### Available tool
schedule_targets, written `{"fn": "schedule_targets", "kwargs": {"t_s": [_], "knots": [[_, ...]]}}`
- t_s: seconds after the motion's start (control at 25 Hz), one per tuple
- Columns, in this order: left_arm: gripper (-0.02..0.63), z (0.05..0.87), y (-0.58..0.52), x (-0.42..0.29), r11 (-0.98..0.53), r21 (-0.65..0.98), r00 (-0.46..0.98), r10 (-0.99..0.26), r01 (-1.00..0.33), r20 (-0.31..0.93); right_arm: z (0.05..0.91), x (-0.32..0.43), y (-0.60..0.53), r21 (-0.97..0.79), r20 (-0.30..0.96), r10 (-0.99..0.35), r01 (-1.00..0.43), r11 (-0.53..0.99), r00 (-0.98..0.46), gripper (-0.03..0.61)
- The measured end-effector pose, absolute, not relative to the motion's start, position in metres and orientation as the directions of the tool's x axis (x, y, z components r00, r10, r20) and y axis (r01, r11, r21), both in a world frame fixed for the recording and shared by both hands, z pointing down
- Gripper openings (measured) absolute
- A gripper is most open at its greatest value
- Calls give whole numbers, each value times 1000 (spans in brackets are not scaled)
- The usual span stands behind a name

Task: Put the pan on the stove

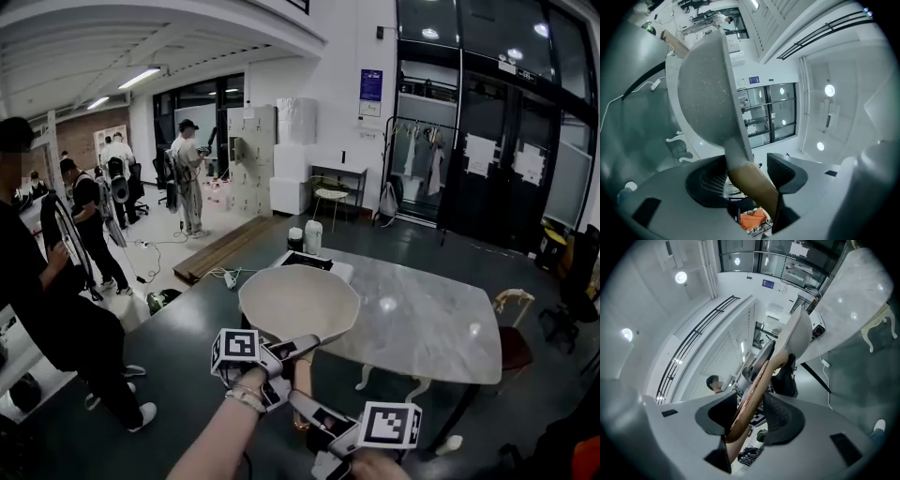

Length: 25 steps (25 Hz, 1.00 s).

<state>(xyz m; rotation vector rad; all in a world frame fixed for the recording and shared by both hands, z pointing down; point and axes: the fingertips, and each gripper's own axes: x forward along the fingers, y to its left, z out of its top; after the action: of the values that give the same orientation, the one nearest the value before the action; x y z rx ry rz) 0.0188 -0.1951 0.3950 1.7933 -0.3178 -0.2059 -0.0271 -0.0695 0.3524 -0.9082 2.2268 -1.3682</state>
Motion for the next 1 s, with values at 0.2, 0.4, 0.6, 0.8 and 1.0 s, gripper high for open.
{"fn": "schedule_targets", "kwargs": {"t_s": [0.2,0.4,0.6,0.8,1.0], "knots": [[264,399,-237,34,-207,972,942,-334,-111,36,356,-9,-110,-895,40,-686,-332,298,-726,186],[264,389,-276,49,-225,969,938,-346,-101,18,350,6,-147,-896,52,-675,-333,294,-736,186],[262,388,-303,56,-249,964,939,-344,-96,5,352,14,-172,-888,55,-671,-344,306,-739,186],[264,387,-321,65,-260,961,939,-344,-93,-2,352,23,-190,-880,52,-673,-353,319,-738,186],[264,393,-338,67,-250,964,941,-339,-95,4,356,25,-209,-882,58,-676,-355,310,-735,186]]}}
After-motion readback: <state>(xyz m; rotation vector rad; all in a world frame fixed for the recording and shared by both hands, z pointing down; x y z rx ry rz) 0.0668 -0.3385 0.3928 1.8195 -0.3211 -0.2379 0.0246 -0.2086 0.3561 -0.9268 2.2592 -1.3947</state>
